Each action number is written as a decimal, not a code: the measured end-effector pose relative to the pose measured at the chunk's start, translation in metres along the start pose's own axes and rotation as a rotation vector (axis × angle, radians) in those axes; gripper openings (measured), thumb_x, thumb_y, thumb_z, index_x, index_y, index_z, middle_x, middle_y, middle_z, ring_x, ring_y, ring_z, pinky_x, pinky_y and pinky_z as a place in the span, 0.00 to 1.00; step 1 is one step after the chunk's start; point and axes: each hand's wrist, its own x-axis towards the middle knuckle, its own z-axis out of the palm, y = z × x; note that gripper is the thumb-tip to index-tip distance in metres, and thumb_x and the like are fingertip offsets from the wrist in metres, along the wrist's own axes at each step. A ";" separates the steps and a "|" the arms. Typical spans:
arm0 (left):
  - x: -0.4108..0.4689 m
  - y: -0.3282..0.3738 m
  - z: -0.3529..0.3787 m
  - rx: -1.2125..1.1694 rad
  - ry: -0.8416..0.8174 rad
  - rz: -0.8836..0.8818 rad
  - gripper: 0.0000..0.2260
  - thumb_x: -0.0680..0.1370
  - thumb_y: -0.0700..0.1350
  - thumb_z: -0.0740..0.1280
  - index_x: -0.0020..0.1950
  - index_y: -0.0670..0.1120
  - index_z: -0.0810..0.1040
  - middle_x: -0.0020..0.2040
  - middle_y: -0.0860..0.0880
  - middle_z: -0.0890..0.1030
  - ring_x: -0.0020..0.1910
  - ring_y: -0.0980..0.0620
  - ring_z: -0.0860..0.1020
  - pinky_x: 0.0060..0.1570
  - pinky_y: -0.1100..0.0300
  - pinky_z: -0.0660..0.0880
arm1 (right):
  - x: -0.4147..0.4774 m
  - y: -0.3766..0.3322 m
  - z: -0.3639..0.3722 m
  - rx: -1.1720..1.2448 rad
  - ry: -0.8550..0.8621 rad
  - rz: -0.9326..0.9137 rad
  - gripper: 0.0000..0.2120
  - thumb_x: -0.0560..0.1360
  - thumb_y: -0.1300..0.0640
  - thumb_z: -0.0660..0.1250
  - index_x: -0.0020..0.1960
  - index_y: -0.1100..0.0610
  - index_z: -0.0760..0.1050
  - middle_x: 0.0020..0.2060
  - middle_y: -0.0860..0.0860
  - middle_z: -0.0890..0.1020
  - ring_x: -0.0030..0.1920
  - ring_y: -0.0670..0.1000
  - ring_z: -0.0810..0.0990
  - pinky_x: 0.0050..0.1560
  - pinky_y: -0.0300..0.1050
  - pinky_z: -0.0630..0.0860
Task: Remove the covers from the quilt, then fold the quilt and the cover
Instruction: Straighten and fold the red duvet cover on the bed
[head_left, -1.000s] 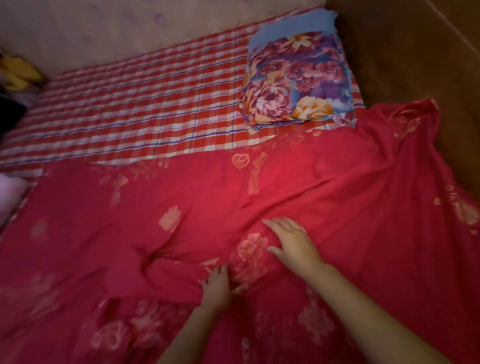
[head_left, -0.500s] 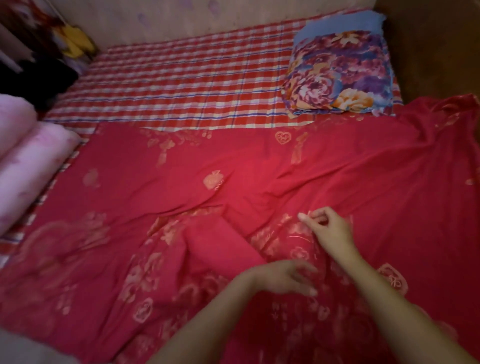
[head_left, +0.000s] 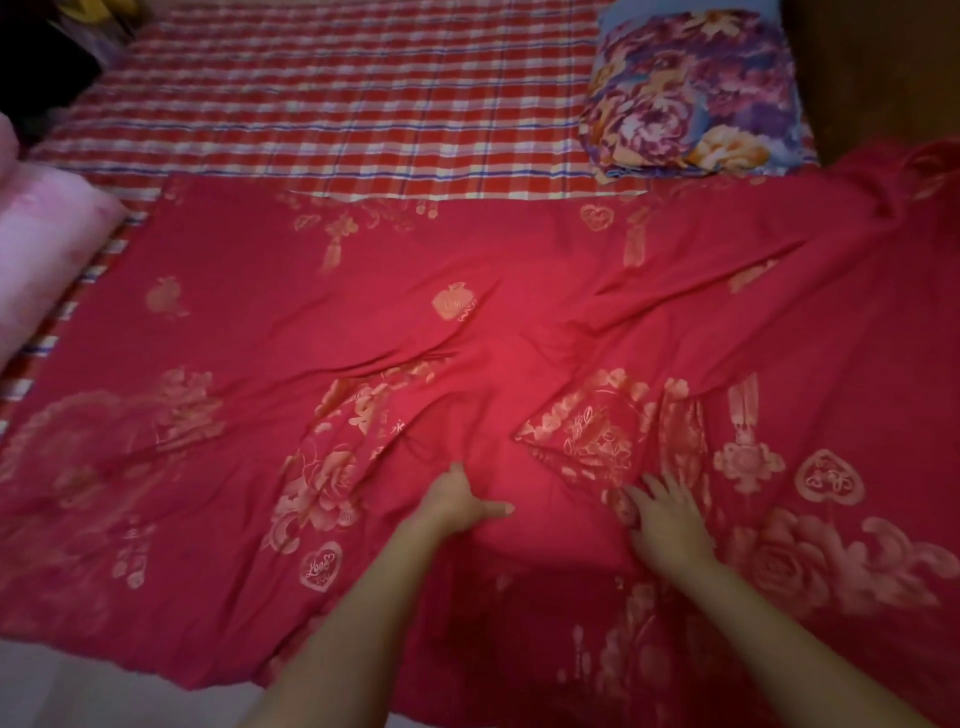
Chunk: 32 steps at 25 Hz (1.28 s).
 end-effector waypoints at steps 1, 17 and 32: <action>-0.004 -0.006 0.015 -0.004 0.010 -0.026 0.42 0.65 0.55 0.77 0.71 0.39 0.64 0.67 0.42 0.72 0.67 0.45 0.71 0.63 0.57 0.68 | -0.005 -0.007 0.000 0.122 0.053 0.010 0.20 0.77 0.55 0.60 0.69 0.53 0.69 0.68 0.54 0.71 0.72 0.56 0.63 0.72 0.47 0.54; -0.197 0.099 0.170 -0.403 -0.524 0.690 0.35 0.72 0.32 0.68 0.74 0.51 0.60 0.57 0.50 0.71 0.55 0.63 0.70 0.60 0.67 0.67 | -0.181 0.033 -0.069 1.634 0.584 0.522 0.03 0.72 0.62 0.66 0.45 0.58 0.76 0.34 0.51 0.79 0.31 0.44 0.78 0.33 0.34 0.74; -0.176 0.066 0.247 0.110 -0.228 0.334 0.20 0.74 0.39 0.70 0.65 0.43 0.73 0.46 0.50 0.78 0.40 0.52 0.76 0.45 0.57 0.74 | -0.253 0.157 0.069 2.031 0.622 1.176 0.21 0.74 0.60 0.69 0.64 0.68 0.71 0.39 0.59 0.78 0.40 0.58 0.79 0.42 0.49 0.76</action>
